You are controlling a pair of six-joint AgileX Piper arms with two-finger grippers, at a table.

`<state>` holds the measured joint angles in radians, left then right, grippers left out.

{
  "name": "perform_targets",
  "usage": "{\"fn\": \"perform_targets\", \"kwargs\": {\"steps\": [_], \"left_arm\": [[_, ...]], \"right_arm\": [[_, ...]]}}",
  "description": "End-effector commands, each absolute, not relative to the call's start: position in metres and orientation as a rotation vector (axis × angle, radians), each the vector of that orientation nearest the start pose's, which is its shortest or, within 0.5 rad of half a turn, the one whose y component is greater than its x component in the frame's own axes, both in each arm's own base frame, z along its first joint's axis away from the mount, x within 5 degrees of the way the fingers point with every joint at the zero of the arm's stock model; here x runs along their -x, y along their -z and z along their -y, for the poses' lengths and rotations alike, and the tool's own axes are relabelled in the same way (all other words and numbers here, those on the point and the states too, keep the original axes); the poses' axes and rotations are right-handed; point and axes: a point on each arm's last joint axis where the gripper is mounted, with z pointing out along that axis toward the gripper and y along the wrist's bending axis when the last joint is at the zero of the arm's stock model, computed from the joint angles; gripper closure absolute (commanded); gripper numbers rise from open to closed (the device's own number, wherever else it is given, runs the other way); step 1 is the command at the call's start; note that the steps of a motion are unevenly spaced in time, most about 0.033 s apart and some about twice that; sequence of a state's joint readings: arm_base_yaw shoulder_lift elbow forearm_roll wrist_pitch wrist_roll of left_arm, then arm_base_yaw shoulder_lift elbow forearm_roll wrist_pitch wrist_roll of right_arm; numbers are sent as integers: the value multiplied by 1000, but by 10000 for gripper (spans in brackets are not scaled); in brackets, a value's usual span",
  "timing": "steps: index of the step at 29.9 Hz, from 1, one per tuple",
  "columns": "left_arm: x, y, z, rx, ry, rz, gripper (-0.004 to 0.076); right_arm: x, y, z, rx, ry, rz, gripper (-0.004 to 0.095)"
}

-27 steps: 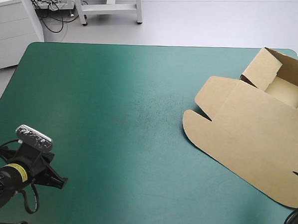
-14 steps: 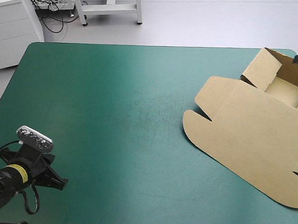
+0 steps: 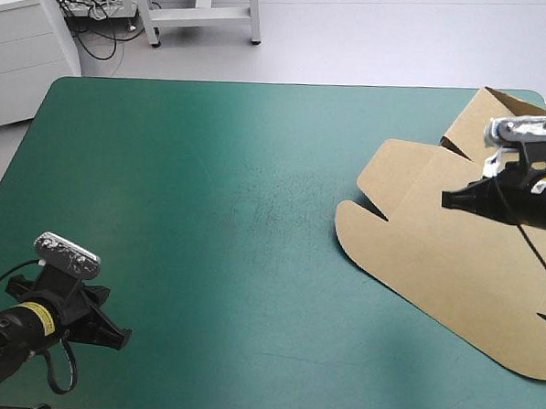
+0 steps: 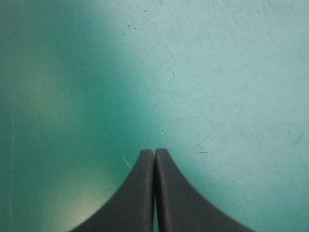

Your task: Fold the box

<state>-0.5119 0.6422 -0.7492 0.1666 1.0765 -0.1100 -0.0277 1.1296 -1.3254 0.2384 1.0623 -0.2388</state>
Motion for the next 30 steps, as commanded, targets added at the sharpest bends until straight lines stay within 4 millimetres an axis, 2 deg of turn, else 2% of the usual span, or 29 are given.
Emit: {"fn": "perform_targets", "kwargs": {"steps": [1,6,13,23,26,30], "left_arm": [[-95,-335,39,-514,98,-2275,756],[-89,-330,39,-494,174,-2168,756],[-69,-309,30,-478,215,-2076,756],[-40,-282,15,-430,275,-1862,756],[-32,-286,10,-408,295,-1777,756],[-23,-285,5,-397,299,-1754,756]], "right_arm": [[-186,-439,-19,267,-136,-2177,930],[-155,-437,-18,270,-123,-2126,930],[-113,-418,-18,252,-123,-2057,930],[-66,-352,-16,266,-69,-1953,930],[-57,-333,-15,250,-60,-1911,930],[-44,-318,-13,232,-46,-1828,930]]}}
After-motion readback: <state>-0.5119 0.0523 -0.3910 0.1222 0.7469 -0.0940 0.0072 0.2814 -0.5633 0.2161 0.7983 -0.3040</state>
